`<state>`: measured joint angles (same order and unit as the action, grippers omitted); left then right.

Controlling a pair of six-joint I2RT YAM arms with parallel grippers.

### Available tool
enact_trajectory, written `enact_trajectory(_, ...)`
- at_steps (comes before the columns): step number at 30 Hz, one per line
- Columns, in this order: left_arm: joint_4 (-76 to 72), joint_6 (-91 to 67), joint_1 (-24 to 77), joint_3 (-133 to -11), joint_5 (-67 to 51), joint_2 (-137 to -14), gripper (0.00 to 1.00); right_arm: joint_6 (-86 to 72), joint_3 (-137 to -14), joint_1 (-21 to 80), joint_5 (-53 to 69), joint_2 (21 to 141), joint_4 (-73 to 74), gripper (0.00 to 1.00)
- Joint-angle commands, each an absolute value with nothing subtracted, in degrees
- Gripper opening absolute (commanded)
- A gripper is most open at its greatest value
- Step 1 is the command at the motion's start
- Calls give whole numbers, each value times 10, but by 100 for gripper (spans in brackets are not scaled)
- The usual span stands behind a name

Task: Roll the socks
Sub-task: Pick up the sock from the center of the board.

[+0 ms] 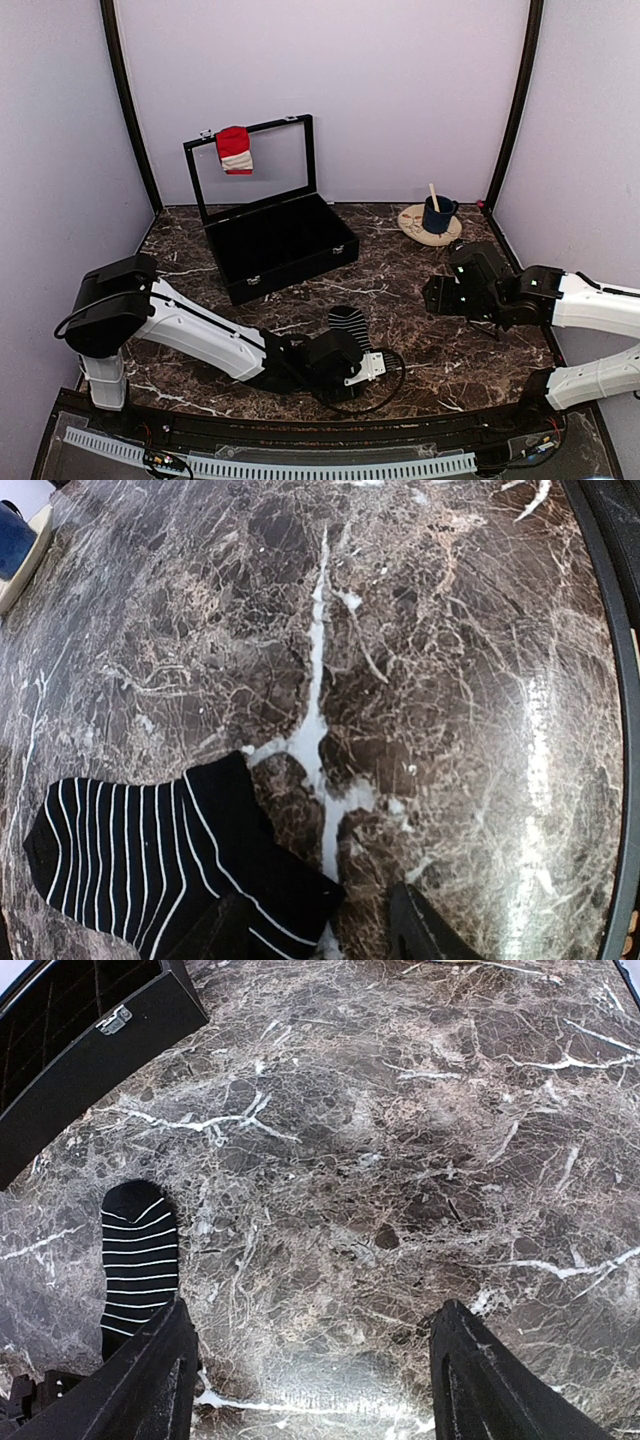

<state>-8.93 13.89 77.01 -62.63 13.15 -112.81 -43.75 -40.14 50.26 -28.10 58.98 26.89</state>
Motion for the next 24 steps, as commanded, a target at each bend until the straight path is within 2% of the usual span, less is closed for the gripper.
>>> enact_trajectory(1,-62,118,763,-646,131,-1141,52,-436,-414,507,-279,592,251,73)
enact_trajectory(8,-40,95,753,-658,118,-1155,54,-437,-412,507,-278,595,250,73)
enact_trajectory(24,32,36,741,-656,101,-1154,43,-424,-430,507,-282,616,260,72)
